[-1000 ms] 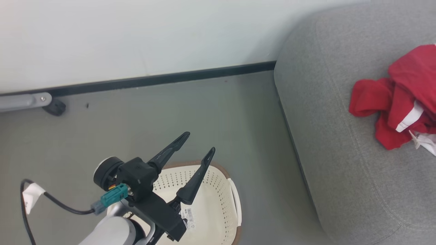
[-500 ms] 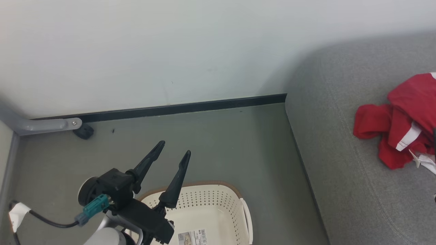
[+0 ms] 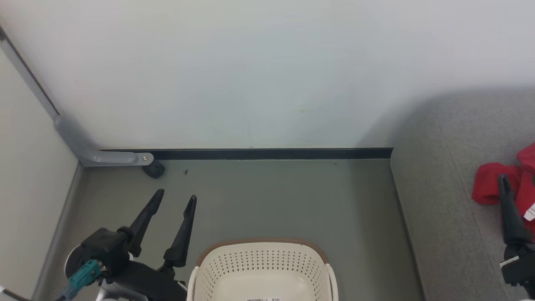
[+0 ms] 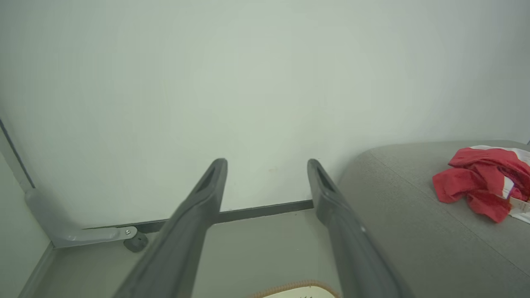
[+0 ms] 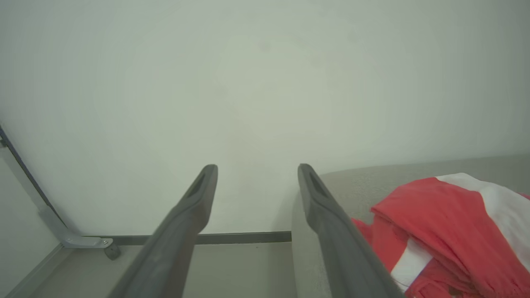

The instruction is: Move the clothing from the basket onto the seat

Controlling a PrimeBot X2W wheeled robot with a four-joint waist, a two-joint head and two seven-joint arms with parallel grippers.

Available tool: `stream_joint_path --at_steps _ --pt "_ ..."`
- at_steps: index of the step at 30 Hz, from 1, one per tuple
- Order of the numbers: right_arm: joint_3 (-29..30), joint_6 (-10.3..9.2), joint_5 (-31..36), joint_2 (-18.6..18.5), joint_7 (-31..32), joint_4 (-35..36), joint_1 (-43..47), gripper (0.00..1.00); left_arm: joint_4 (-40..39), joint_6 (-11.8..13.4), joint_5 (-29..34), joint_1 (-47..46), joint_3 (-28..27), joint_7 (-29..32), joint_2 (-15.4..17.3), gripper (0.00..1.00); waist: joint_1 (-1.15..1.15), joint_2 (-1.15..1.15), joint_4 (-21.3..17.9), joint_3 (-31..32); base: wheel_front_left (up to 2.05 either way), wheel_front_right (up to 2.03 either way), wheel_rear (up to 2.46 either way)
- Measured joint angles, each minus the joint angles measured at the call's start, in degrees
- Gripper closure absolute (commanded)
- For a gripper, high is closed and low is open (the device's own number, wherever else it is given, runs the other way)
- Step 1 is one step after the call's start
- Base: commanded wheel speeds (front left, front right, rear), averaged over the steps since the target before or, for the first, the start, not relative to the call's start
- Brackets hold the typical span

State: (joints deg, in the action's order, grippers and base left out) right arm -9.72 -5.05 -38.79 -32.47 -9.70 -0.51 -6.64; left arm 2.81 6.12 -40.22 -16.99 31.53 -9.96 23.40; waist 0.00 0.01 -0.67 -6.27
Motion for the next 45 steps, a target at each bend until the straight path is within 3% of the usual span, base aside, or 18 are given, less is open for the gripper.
stream_joint_path --at_steps 16,45 --pt "-0.9 -1.02 2.1 3.3 -2.0 2.3 4.0 0.00 -1.5 1.0 -3.0 10.9 -8.4 -2.8 -0.6 0.00 0.00 0.00 5.4 3.6 0.00 0.00 0.00" --pt "-2.5 -1.57 5.0 5.3 -2.2 2.4 6.1 0.00 -4.3 1.0 2.0 14.0 -13.5 -3.3 -2.9 0.00 0.00 -0.01 4.0 3.5 0.00 0.00 0.00"
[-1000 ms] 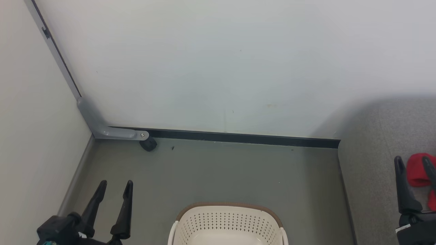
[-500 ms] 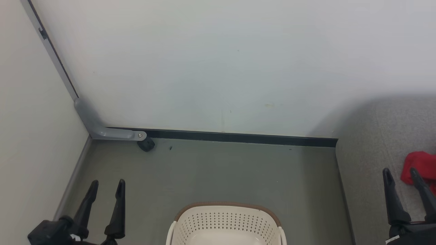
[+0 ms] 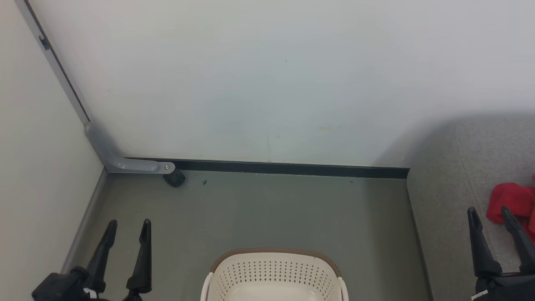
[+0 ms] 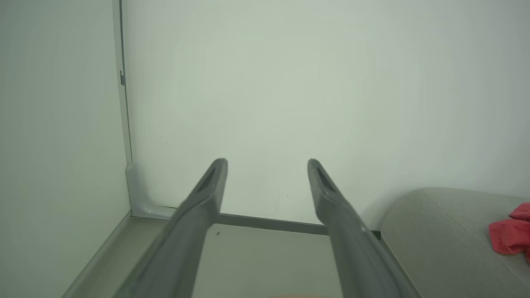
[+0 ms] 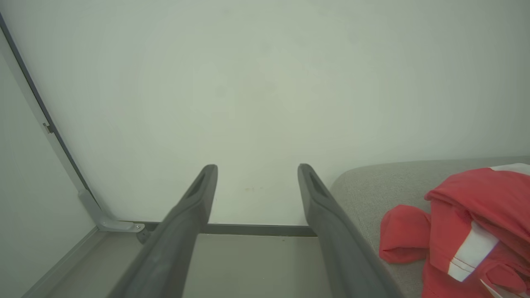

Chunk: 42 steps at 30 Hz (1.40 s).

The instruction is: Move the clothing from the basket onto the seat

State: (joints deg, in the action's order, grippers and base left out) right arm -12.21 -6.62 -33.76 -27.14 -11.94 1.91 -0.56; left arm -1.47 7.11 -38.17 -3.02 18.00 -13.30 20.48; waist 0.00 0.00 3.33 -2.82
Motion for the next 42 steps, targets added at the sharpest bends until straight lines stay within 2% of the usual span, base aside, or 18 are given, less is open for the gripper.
stream_joint_path --at_steps 18,19,26,42 --pt "-0.3 -0.01 0.5 0.2 0.0 0.0 -0.1 0.00 -1.0 0.0 2.8 0.1 -1.3 1.2 -1.2 0.00 0.00 0.00 -0.6 0.1 0.00 0.00 0.00" --pt "-0.3 -0.01 0.5 0.2 0.0 0.0 -0.1 1.00 -1.1 0.0 2.8 0.2 -1.3 1.2 -1.3 1.00 0.00 0.00 -0.6 0.1 0.00 0.00 0.00" --pt "-1.7 0.08 0.2 4.0 0.4 -2.9 1.7 1.00 1.8 -0.1 2.3 2.0 -0.4 1.8 -3.3 1.00 -0.01 0.00 -0.6 0.1 0.00 0.00 0.00" --pt "2.1 2.05 -9.5 7.0 3.7 -4.9 1.3 1.00 4.1 -2.1 -6.0 2.0 -4.3 5.0 -5.6 1.00 -0.01 0.00 -1.1 0.5 0.00 0.00 0.00"
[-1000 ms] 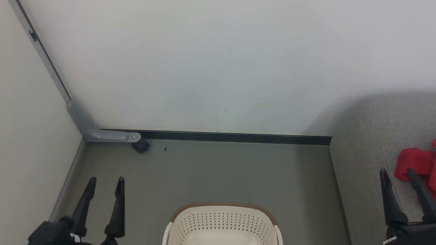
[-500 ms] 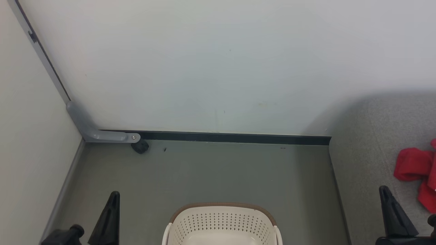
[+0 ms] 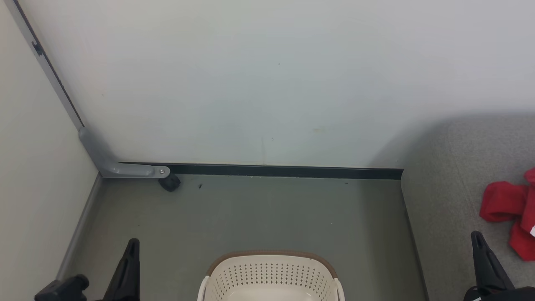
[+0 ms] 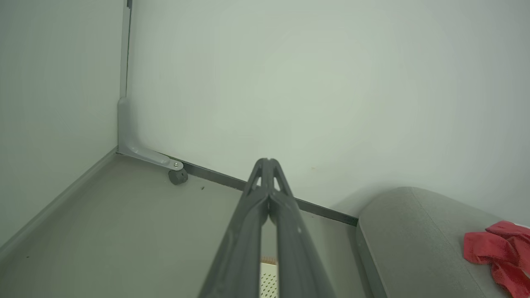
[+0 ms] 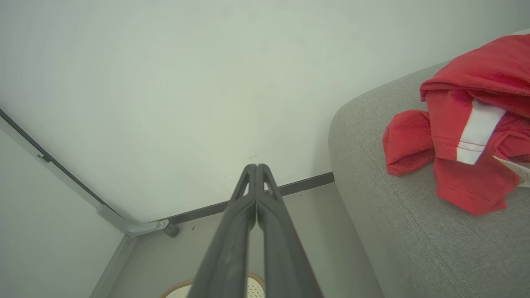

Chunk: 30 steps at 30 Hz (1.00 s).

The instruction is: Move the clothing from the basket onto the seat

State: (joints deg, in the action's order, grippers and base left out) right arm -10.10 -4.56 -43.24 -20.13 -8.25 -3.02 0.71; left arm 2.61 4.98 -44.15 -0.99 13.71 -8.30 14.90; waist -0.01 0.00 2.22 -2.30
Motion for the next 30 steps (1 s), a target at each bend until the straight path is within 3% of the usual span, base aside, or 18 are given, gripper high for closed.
stream_joint_path --at_steps 30 --pt "6.6 3.78 -17.6 6.5 5.5 -5.1 -1.5 1.00 5.0 -4.1 -17.4 -0.4 -6.7 5.4 -4.5 1.00 0.00 0.00 -0.8 0.8 0.00 0.00 0.00"
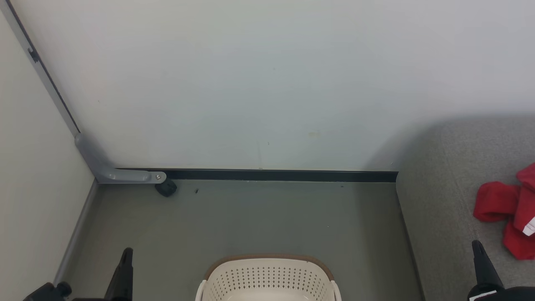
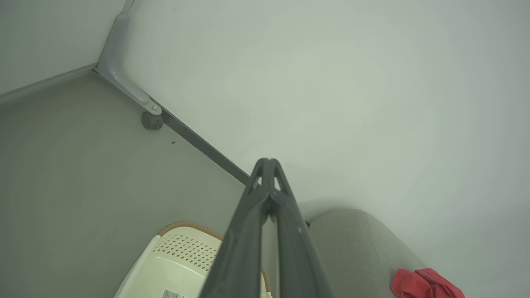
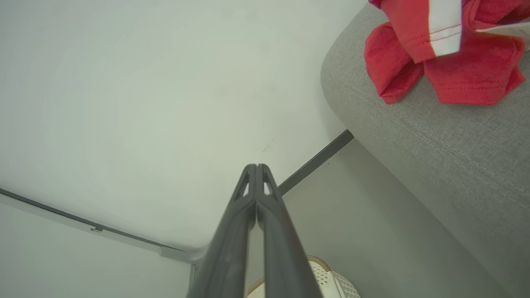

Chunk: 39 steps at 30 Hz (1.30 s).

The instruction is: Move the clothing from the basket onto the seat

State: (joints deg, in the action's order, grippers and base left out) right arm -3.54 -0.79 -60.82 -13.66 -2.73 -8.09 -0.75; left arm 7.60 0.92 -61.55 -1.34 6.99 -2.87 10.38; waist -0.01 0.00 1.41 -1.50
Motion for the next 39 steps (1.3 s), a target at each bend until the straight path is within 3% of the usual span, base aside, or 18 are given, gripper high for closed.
stream_joint_path --at_steps 39 --pt "8.9 5.75 -24.0 8.7 7.1 -7.1 -2.9 1.00 7.3 -6.1 -23.5 -2.0 -9.3 7.4 -6.2 1.00 0.01 0.00 -1.1 1.1 0.00 0.00 0.00"
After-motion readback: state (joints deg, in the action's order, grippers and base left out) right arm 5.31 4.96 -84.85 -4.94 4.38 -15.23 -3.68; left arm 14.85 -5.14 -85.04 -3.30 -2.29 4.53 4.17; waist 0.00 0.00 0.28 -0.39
